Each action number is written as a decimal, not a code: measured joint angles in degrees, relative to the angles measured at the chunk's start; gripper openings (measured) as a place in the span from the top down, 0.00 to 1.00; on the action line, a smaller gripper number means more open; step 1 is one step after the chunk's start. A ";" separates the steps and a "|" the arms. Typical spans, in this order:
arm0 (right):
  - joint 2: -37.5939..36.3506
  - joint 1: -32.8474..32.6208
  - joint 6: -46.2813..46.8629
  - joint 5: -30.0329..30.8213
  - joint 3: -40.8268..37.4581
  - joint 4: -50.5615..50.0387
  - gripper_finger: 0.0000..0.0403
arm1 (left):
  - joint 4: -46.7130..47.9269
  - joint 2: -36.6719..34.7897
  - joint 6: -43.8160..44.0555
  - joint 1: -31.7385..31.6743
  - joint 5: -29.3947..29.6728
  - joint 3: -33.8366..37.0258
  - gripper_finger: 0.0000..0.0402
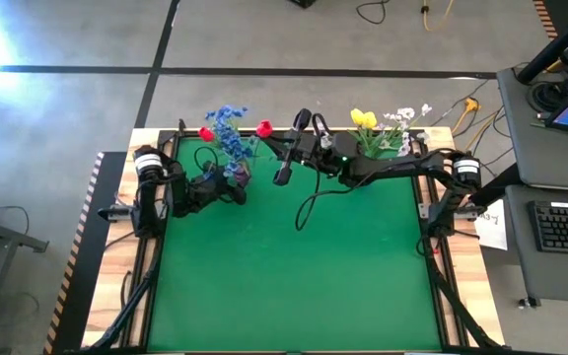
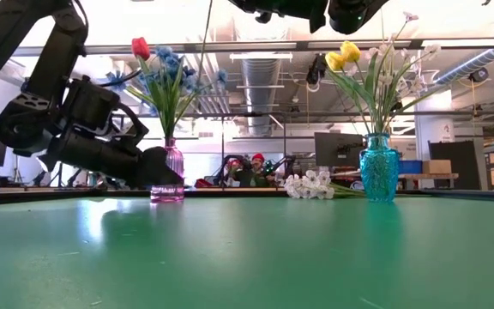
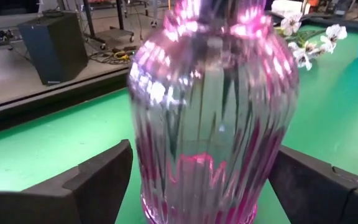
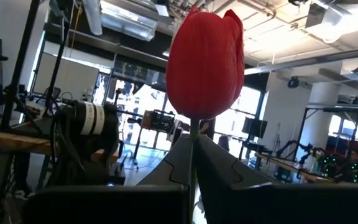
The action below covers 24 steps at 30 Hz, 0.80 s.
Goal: Sort flowers into vase by color
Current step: Put the red tulip into the purple vase
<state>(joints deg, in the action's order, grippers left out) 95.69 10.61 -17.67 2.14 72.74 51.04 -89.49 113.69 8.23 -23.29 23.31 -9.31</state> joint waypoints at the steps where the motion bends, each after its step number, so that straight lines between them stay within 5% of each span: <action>1: -0.01 0.00 0.02 0.17 0.09 -0.19 0.98 | -0.09 -0.47 0.03 0.00 -0.01 0.30 0.15; 12: -0.18 0.00 0.09 1.04 6.19 -15.17 0.98 | 0.11 -7.42 4.48 0.00 -0.64 6.96 0.15; 24: -4.58 -0.28 6.54 0.97 17.03 -52.26 0.98 | 1.53 -11.62 9.26 0.65 -13.05 8.91 0.15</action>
<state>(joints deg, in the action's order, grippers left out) 91.11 10.33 -11.13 3.11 89.77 -1.22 -87.96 102.07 17.50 -22.64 10.26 -0.40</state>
